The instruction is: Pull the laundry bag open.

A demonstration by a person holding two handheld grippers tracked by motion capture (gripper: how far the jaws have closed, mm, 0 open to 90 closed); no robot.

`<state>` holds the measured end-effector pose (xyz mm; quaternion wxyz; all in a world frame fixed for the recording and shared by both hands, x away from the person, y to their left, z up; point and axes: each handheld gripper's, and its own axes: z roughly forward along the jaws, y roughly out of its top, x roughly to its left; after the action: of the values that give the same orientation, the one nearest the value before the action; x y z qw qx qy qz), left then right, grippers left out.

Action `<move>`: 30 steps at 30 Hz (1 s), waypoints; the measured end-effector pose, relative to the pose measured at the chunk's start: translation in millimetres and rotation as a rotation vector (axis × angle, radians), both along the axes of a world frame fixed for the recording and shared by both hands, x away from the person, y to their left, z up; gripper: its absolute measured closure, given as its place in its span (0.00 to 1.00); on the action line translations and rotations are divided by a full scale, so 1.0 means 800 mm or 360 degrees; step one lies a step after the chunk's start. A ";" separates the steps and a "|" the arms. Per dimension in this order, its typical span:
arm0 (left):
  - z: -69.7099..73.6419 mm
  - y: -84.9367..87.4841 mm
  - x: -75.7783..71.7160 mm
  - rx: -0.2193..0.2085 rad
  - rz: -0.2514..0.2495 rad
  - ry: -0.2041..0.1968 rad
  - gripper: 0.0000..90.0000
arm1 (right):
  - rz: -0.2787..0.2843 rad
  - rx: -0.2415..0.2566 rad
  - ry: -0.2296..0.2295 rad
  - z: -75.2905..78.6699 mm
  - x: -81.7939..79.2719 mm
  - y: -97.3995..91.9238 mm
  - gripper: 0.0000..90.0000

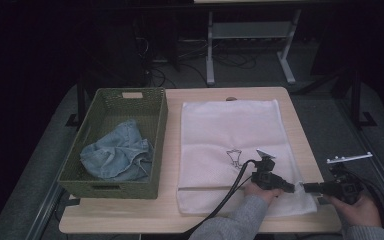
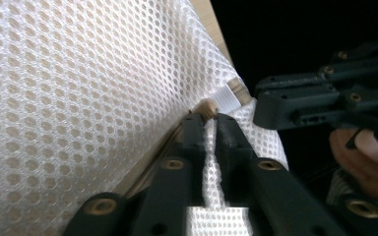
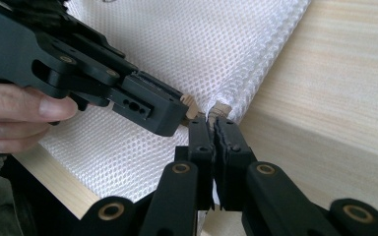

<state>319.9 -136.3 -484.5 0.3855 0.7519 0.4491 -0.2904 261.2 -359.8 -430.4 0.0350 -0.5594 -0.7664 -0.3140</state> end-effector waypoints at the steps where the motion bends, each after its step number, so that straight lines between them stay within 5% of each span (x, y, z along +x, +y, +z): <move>1: 0.000 0.000 0.000 0.0010 0.0004 0.0003 0.95 | -0.0003 -0.0005 0.0010 -0.002 0.000 -0.001 0.95; 18: 0.000 0.004 0.007 -0.0069 0.0063 0.0135 0.72 | -0.0017 0.0000 0.0040 -0.008 0.001 -0.006 0.95; 25: -0.002 -0.001 0.007 -0.0029 0.0054 0.0119 0.78 | -0.0015 0.0001 0.0041 -0.009 0.002 -0.005 0.95; 30: 0.001 -0.006 0.003 0.0069 0.0034 -0.0003 0.93 | -0.0014 0.0022 0.0055 -0.012 0.002 -0.007 0.94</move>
<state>322.1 -141.4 -483.5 0.3725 0.7556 0.4629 -0.2758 263.0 -365.8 -439.7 0.0508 -0.5678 -0.7610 -0.3097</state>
